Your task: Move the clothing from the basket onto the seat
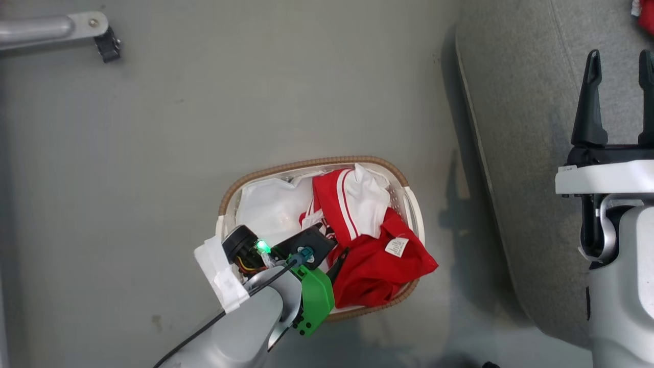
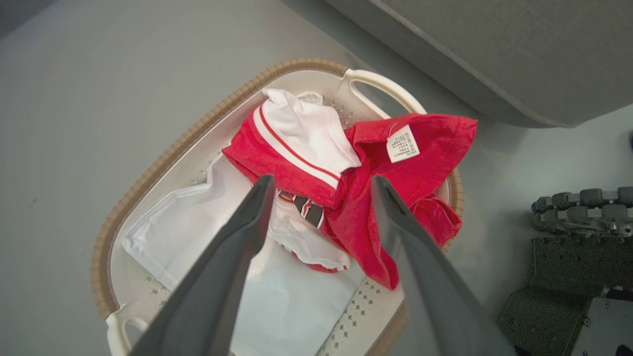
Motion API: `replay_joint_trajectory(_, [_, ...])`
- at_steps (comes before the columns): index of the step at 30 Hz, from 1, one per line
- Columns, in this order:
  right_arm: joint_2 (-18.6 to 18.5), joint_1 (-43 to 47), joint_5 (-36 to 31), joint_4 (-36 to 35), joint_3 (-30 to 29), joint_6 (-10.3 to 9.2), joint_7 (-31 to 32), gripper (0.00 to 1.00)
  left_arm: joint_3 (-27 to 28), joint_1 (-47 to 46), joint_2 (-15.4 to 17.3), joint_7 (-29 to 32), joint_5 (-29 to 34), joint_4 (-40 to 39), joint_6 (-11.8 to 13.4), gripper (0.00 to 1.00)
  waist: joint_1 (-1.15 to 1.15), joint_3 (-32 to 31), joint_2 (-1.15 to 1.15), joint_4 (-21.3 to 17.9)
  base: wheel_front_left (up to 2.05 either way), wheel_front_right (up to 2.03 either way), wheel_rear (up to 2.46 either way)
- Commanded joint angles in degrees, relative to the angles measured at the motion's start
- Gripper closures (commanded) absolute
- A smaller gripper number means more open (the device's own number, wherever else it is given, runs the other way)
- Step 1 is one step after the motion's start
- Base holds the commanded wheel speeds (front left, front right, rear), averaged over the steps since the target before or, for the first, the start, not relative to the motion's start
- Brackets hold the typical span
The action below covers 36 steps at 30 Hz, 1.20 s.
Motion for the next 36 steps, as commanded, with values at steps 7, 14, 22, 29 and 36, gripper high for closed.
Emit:
replay_joint_trajectory(7, [-0.11,-3.86,3.21,-3.25,2.2,-0.08,-0.13,0.0,-7.62,-5.61,0.41,1.28,-3.26,6.45,-0.13,0.0,-0.01,14.26,0.69,-8.04,0.0,0.0,0.0])
replay_joint_trajectory(14, [-0.1,-5.7,7.68,-5.62,3.38,-0.08,-0.13,0.0,-12.75,-7.77,0.43,0.96,-5.0,10.79,-0.13,0.0,-0.01,18.23,0.69,-11.06,0.0,0.0,0.0])
replay_joint_trajectory(22, [-0.11,-7.65,10.43,-7.18,5.05,-0.08,-0.13,0.0,-14.19,-10.11,0.4,0.07,-4.86,15.81,0.11,0.0,-0.01,21.93,0.69,-13.35,0.0,0.0,0.0])
replay_joint_trajectory(29, [-0.11,-8.92,11.81,-7.91,5.51,-0.08,-0.14,0.0,-13.99,-12.14,0.37,-0.87,-5.42,18.93,2.13,0.0,-0.01,24.28,0.69,-14.66,0.0,0.0,0.0])
replay_joint_trajectory(36, [-0.12,-8.26,11.85,-7.1,5.34,-0.08,-0.14,0.0,-14.32,-13.21,0.37,-2.47,-6.17,20.48,3.4,1.0,-0.01,23.58,0.69,-14.18,0.0,0.0,0.0])
